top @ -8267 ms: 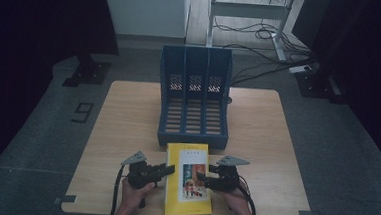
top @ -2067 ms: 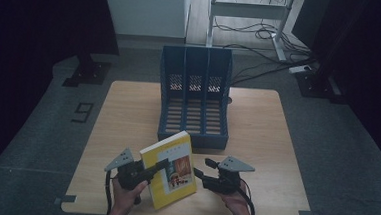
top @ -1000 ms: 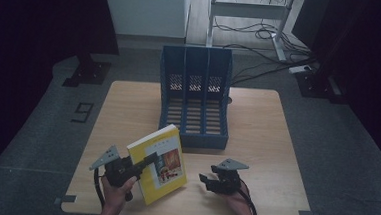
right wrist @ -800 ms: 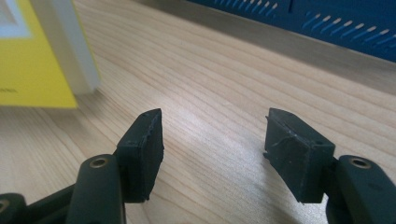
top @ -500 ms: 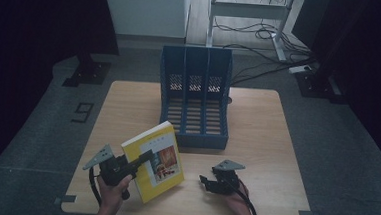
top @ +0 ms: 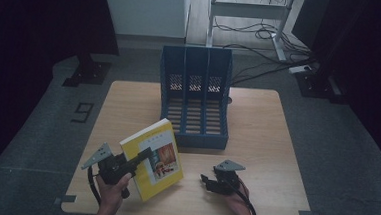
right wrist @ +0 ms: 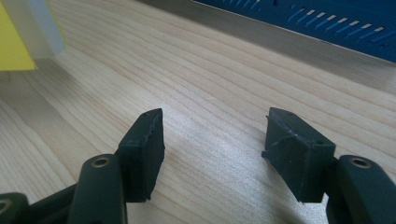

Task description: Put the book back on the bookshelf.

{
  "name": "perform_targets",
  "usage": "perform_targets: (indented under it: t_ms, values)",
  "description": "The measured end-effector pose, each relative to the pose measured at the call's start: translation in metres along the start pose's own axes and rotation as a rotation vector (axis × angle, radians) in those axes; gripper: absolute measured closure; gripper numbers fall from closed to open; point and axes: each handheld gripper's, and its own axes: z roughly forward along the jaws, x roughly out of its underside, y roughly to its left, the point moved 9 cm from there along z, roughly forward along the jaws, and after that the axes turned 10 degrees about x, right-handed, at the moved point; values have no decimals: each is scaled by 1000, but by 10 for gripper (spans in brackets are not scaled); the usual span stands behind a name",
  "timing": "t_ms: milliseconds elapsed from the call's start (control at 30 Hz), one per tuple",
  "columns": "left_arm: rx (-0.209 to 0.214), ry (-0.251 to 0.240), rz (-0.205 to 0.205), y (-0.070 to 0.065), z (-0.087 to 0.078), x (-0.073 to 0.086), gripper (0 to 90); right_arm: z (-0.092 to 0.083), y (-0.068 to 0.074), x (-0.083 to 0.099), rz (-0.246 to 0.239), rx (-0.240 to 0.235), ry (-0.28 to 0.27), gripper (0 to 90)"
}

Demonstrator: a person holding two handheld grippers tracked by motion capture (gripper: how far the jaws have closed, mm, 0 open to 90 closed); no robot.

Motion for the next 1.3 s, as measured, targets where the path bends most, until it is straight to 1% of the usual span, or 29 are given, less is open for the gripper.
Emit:
perform_targets:
  t_ms: [100, 200, 233, 300, 467, 567, 767, 867, 933, 1167, 1300]
  values:
    - [-8, 1, 6, 1, 0, -3, 754, 0, 1, 0, -7, 14, 2, 360]
    - [-10, -3, 5, 2, -2, -5, 754, 0, 1, 0, -5, 15, 1, 361]
    - [-4, -14, -6, 2, -4, -7, 754, 0, 1, 0, 0, 12, 2, 362]
    - [-2, -24, -12, 3, -6, -10, 754, 0, 0, 0, 7, 7, 0, 364]
    - [-26, -28, 15, 6, -8, -20, 754, 0, 0, 0, 7, 8, 1, 364]
    - [-26, -39, 9, 9, -8, -25, 754, 0, 0, 0, 8, 9, 0, 365]
    - [-35, -46, 13, 11, -7, -33, 754, 0, 0, 0, 2, 11, 1, 364]
    - [-33, -49, 12, 12, -7, -37, 754, 0, 0, 1, -2, 34, 3, 344]
    - [-34, -58, 10, 13, -7, -40, 754, 0, 0, 1, -11, 40, 2, 342]
    - [-37, -71, -3, 18, -6, -45, 754, 0, 0, 1, -10, 39, 3, 342]
    - [-42, -73, -2, 20, -5, -48, 754, 0, 0, 1, -11, 40, 2, 342]
